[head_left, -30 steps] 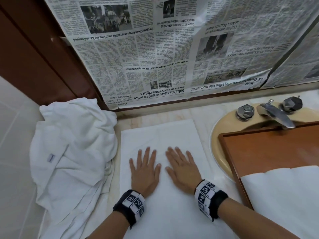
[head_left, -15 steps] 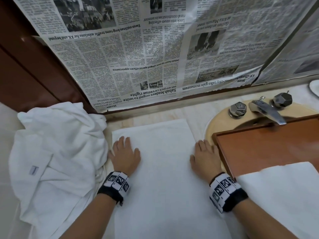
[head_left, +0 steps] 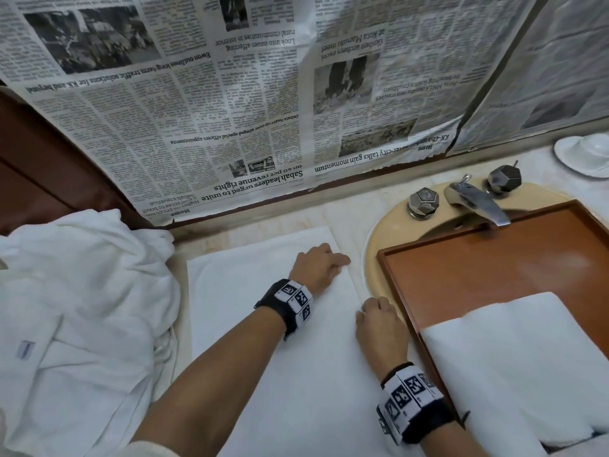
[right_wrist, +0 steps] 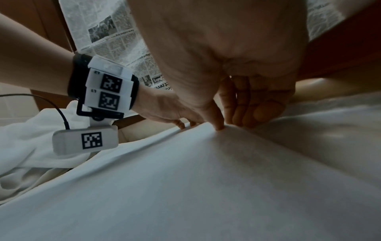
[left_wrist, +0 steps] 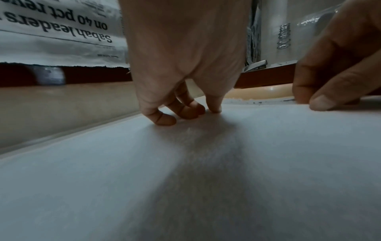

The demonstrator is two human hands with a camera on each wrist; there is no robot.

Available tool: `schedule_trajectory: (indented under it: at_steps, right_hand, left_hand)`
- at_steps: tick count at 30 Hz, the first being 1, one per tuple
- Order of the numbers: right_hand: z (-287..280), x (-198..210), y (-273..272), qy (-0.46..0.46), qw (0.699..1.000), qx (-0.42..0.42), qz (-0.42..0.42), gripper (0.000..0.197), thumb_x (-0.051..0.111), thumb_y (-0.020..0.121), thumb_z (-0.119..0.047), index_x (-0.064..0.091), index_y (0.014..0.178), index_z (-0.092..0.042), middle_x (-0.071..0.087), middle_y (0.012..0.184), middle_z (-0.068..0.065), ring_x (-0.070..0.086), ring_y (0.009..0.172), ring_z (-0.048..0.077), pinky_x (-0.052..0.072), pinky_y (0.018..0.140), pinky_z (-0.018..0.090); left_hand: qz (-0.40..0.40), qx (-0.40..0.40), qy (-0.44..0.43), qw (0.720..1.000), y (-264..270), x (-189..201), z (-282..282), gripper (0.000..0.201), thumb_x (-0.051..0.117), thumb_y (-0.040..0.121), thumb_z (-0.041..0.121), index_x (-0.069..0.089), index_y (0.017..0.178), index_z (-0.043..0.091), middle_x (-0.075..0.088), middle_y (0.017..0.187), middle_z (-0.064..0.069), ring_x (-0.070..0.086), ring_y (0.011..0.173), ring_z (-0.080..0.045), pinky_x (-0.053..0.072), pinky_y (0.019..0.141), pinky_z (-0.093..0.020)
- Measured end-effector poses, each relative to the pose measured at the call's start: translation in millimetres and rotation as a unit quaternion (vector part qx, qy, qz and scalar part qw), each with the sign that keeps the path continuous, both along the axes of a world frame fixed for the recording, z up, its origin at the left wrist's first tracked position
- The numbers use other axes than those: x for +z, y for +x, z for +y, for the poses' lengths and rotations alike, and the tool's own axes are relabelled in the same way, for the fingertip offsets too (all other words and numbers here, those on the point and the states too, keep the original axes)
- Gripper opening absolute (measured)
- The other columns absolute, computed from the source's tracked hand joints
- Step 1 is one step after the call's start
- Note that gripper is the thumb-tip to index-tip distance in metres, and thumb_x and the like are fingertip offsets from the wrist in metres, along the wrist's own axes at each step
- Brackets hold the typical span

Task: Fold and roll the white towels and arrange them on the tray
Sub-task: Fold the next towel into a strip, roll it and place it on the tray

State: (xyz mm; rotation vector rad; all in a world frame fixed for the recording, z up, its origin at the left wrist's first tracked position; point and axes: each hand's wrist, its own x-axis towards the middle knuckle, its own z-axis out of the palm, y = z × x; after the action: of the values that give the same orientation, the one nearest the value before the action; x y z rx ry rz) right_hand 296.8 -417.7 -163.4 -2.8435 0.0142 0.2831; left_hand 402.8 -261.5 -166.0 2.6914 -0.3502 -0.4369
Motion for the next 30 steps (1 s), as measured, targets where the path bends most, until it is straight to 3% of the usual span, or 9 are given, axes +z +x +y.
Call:
schedule_trajectory:
  at_steps: [3, 5, 8, 10, 15, 22, 26, 30]
  right_hand:
    - [1.8, 0.2, -1.4, 0.036, 0.999, -0.017, 0.018, 0.027, 0.088, 0.061, -0.004, 0.062, 0.069, -0.004, 0.061, 0.068, 0.011, 0.062, 0.059, 0.028, 0.048, 0.046, 0.028]
    - [2.9, 2.0, -4.3, 0.048, 0.999, -0.024, 0.006, 0.029, 0.087, 0.059, -0.002, 0.059, 0.068, -0.004, 0.060, 0.068, 0.011, 0.061, 0.057, 0.027, 0.044, 0.043, 0.026]
    - [-1.0, 5.3, -7.1, 0.064, 0.997, -0.045, 0.012, 0.015, 0.067, 0.087, -0.012, 0.058, 0.096, -0.004, 0.059, 0.100, 0.011, 0.063, 0.085, 0.027, 0.044, 0.059, 0.027]
    - [-7.1, 3.4, -9.6, 0.072, 0.996, -0.049, 0.036, 0.018, 0.052, 0.097, -0.018, 0.055, 0.111, -0.007, 0.052, 0.116, 0.007, 0.059, 0.100, 0.024, 0.046, 0.072, 0.029]
    - [-10.3, 14.7, -14.0, 0.116, 0.986, -0.071, 0.095, 0.018, 0.048, 0.097, -0.024, 0.056, 0.090, -0.010, 0.058, 0.097, 0.003, 0.056, 0.085, 0.020, 0.044, 0.064, 0.031]
    - [-10.4, 36.2, -29.9, 0.140, 0.980, -0.064, 0.122, 0.017, 0.047, 0.095, -0.024, 0.055, 0.091, -0.009, 0.062, 0.087, 0.001, 0.056, 0.078, 0.021, 0.043, 0.061, 0.032]
    - [-17.9, 40.5, -28.8, 0.169, 0.979, -0.087, 0.074, 0.016, 0.051, 0.093, -0.019, 0.054, 0.081, -0.008, 0.061, 0.075, 0.004, 0.059, 0.068, 0.021, 0.051, 0.061, 0.037]
    - [-23.6, 53.9, -19.0, 0.153, 0.985, -0.069, 0.028, 0.013, 0.056, 0.090, -0.017, 0.054, 0.081, -0.008, 0.061, 0.073, 0.006, 0.056, 0.068, 0.026, 0.050, 0.063, 0.039]
  left_hand:
    - [0.008, -0.012, -0.003, 1.000, 5.9, 0.0, -0.8, 0.024, 0.049, 0.101, 0.026, 0.063, 0.120, 0.028, 0.056, 0.111, -0.002, 0.055, 0.106, -0.025, 0.043, 0.091, -0.042]
    - [0.007, -0.017, 0.007, 1.000, 6.8, -0.6, -0.1, 0.018, 0.049, 0.101, 0.024, 0.062, 0.113, 0.025, 0.056, 0.110, -0.002, 0.054, 0.105, -0.026, 0.044, 0.089, -0.043]
    - [-0.004, 0.000, -0.005, 1.000, 2.0, -4.3, 0.8, 0.018, 0.047, 0.101, 0.021, 0.059, 0.114, 0.025, 0.055, 0.108, -0.001, 0.053, 0.102, -0.025, 0.043, 0.087, -0.042]
    - [-0.014, 0.016, -0.032, 0.999, -2.9, -7.9, 1.7, 0.018, 0.047, 0.100, 0.021, 0.058, 0.113, 0.025, 0.055, 0.105, 0.001, 0.053, 0.100, -0.024, 0.044, 0.087, -0.042]
    - [-0.032, 0.043, -0.084, 0.995, -8.1, -11.2, 3.4, 0.015, 0.049, 0.098, 0.020, 0.059, 0.108, 0.025, 0.057, 0.096, 0.002, 0.055, 0.091, -0.022, 0.045, 0.087, -0.044]
    - [-0.056, 0.055, -0.076, 0.994, -14.6, -13.9, -5.4, 0.015, 0.050, 0.099, 0.021, 0.060, 0.109, 0.026, 0.058, 0.096, 0.001, 0.057, 0.090, -0.025, 0.045, 0.084, -0.044]
    - [-0.062, 0.073, -0.073, 0.993, -9.6, -9.0, -21.7, 0.018, 0.049, 0.099, 0.021, 0.061, 0.113, 0.024, 0.061, 0.102, -0.004, 0.058, 0.094, -0.030, 0.044, 0.086, -0.043]
    - [-0.041, 0.119, -0.162, 0.979, -5.8, 3.9, -33.2, 0.017, 0.054, 0.096, 0.016, 0.063, 0.109, 0.022, 0.064, 0.101, -0.005, 0.060, 0.097, -0.028, 0.047, 0.089, -0.047]
